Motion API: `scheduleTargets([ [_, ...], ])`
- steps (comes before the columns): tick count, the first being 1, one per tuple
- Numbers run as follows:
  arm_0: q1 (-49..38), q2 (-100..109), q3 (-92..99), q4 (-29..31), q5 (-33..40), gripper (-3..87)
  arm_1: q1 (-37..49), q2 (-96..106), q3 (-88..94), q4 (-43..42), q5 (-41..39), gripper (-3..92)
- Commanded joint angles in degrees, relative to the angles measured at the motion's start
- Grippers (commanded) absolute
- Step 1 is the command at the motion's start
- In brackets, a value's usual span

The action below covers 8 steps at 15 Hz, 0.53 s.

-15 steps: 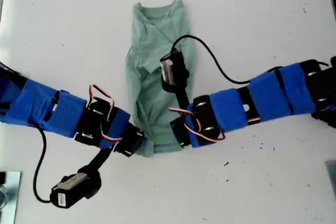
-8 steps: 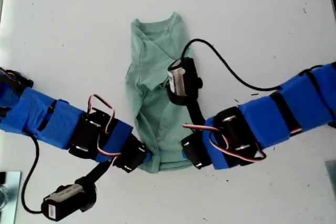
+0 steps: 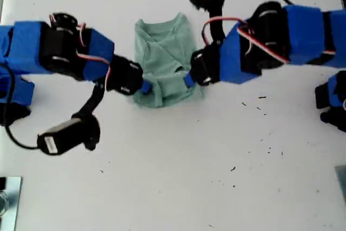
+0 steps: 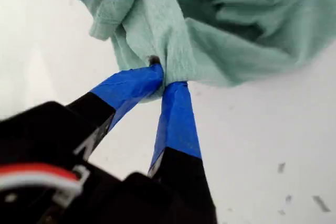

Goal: Fold t shirt

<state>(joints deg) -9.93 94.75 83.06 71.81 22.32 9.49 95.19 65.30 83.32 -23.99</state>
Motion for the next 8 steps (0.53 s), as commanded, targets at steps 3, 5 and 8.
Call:
scheduleTargets([
  [3,-12.83,6.24,-0.79,-0.35,6.24,0.9,10.90,5.19,-0.62,-5.01,-8.35,3.2],
  [5,-15.73,7.21,-2.02,-0.88,9.23,29.7,14.50,5.19,0.35,-11.25,-15.47,43.4],
  [8,-24.79,14.33,-0.62,-0.62,9.93,24.9,25.22,14.94,12.04,-21.53,-11.87,32.8],
])
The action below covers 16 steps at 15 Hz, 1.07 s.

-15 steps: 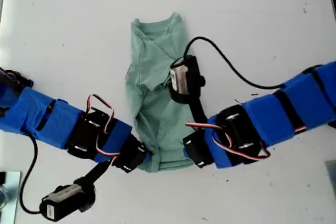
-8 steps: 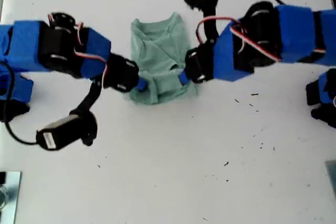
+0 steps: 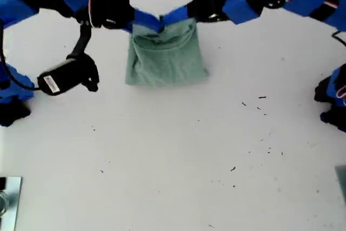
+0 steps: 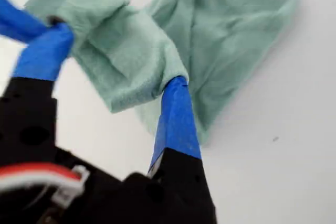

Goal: Fold t shirt

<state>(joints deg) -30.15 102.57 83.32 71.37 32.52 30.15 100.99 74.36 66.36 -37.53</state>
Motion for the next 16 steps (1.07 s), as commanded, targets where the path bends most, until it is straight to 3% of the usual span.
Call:
scheduleTargets([
  [1,-7.29,11.60,3.60,-0.79,-1.49,18.7,8.00,16.87,11.87,-7.03,5.19,32.8],
  [2,-9.05,16.17,8.17,-1.41,-1.76,17.0,10.11,25.49,22.24,-12.74,4.75,32.8],
  [8,-8.88,37.71,36.39,-5.98,-4.04,15.7,6.68,54.05,46.41,-2.20,5.54,28.8],
  [9,-6.59,44.38,44.38,-8.09,-5.27,9.3,5.80,63.11,54.23,-0.88,5.45,27.6],
  [12,6.94,68.03,71.28,-15.47,-17.67,-0.1,0.62,99.67,83.32,7.56,11.87,7.6],
  [13,11.60,78.05,82.71,-18.37,-23.38,-0.1,-1.49,99.67,87.71,11.87,14.85,3.9],
  [14,16.61,90.26,92.64,-17.14,-30.23,-0.2,-3.78,99.93,92.72,12.66,17.31,3.1],
  [15,20.57,104.41,100.55,-10.90,-35.68,-0.2,-4.83,99.93,97.65,12.57,18.37,4.3],
  [16,22.06,101.43,102.74,-12.83,-35.77,-0.2,-5.36,99.93,102.66,12.39,22.15,4.4],
])
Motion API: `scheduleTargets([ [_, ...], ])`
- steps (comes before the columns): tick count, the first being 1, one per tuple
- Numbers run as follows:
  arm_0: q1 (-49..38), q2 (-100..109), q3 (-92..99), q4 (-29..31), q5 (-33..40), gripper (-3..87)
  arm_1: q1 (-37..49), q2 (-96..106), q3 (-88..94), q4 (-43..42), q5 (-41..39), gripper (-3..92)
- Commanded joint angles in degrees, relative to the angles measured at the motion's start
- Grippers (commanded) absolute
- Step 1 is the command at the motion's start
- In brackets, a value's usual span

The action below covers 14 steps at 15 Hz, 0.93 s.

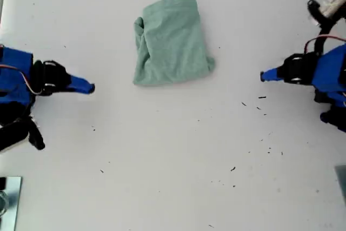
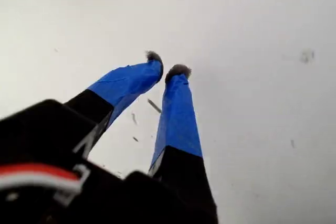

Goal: Fold t shirt

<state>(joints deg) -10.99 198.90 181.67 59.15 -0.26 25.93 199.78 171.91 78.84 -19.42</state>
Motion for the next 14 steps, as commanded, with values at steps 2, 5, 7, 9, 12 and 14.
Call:
scheduleTargets([
  [2,6.68,7.65,3.60,0.62,-0.09,9.5,-0.53,1.05,5.27,-0.70,1.05,5.3],
  [5,11.87,7.65,3.43,0.88,0.35,11.8,0.53,1.05,5.27,-0.53,-28.12,4.9],
  [7,13.36,7.65,3.43,0.88,0.44,11.8,0.26,1.05,5.27,-0.53,-27.77,4.9],
  [9,13.54,7.65,3.43,0.88,0.44,11.8,0.26,1.05,5.27,-0.53,-27.77,4.9],
  [12,13.54,7.65,3.43,0.88,0.44,11.8,0.26,1.05,5.27,-0.53,-27.77,4.9],
  [14,13.54,7.65,3.43,0.88,0.44,11.8,0.26,1.05,5.27,-0.53,-27.77,4.9],
])
